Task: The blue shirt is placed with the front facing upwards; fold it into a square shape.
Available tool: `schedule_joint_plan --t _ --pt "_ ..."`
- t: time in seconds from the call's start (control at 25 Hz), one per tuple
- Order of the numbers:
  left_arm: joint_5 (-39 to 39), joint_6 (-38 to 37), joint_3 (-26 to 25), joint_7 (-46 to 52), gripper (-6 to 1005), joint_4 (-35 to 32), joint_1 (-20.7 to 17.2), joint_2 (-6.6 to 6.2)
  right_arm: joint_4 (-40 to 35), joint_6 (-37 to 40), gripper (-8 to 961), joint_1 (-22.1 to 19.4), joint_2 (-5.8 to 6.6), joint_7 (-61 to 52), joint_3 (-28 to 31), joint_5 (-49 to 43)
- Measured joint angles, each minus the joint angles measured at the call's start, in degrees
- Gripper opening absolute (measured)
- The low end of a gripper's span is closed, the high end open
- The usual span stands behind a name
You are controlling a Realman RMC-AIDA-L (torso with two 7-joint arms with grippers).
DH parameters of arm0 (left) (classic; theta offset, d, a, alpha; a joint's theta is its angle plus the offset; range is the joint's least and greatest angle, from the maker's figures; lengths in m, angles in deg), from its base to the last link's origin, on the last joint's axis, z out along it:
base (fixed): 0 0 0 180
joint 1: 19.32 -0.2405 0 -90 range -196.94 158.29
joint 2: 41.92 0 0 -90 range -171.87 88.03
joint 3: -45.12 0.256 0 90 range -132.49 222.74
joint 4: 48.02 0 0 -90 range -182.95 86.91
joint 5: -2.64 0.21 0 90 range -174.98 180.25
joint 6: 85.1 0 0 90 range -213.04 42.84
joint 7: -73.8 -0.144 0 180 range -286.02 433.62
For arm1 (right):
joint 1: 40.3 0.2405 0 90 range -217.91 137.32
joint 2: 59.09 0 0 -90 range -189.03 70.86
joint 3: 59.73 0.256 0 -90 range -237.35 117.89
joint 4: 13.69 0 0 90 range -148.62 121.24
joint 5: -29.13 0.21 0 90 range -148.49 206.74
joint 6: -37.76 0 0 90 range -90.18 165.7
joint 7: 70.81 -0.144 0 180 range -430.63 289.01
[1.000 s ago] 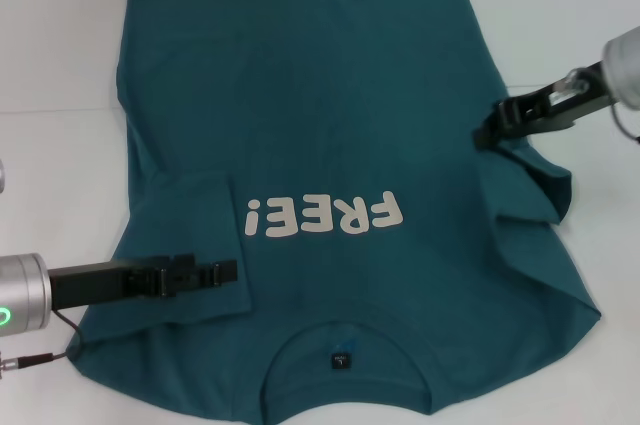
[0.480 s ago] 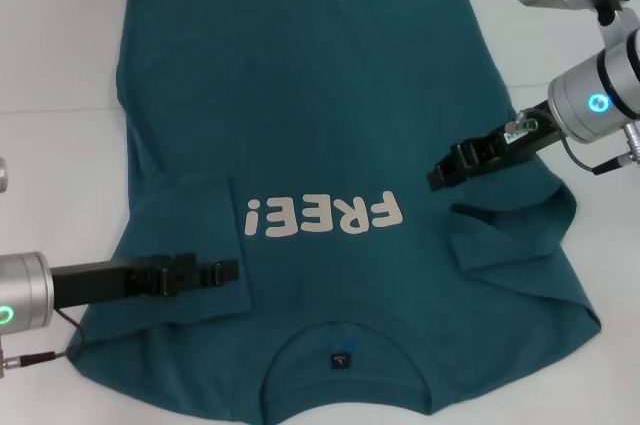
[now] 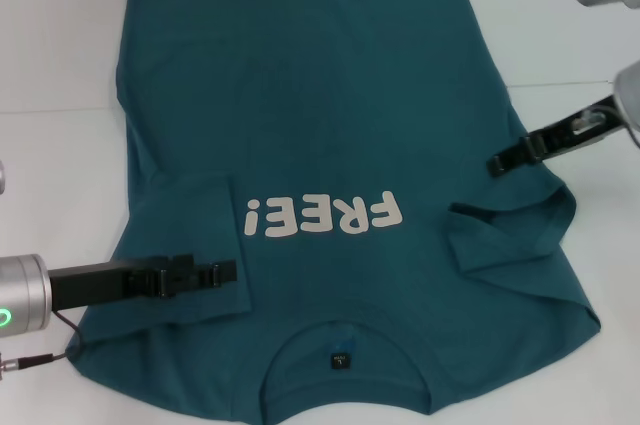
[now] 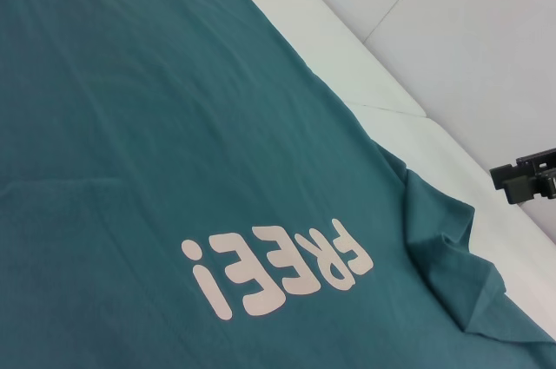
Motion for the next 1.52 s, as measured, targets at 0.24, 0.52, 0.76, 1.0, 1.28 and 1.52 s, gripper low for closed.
schedule_joint_plan --t 0.24,0.52,0.76,1.0,1.28,1.52 --pt "0.0 0.1 0.3 0.0 940 0.0 0.0 0.19 -1.6 -3.7 603 -2.0 -1.16 3.3 -0.1 -7.2" --pt "0.0 0.0 0.3 0.0 940 0.0 0.1 0.24 -1.5 -6.5 644 -2.0 -2.90 4.1 -0.2 -15.0" --pt "0.0 0.0 0.3 0.1 940 0.0 0.3 0.24 -1.1 -8.5 618 -2.5 -3.02 5.0 -0.3 -16.6" --pt "0.0 0.1 0.3 0.0 941 0.0 0.7 0.33 1.2 -11.8 592 -2.8 -3.14 4.8 -1.2 -16.7" --pt "0.0 0.3 0.3 0.0 941 0.0 1.0 0.33 4.2 -15.4 562 -2.3 -3.45 3.7 -3.7 -16.8" --pt "0.0 0.3 0.3 -0.1 941 0.0 1.0 0.42 5.9 -19.4 536 -2.0 -3.60 0.4 -6.9 -16.8"
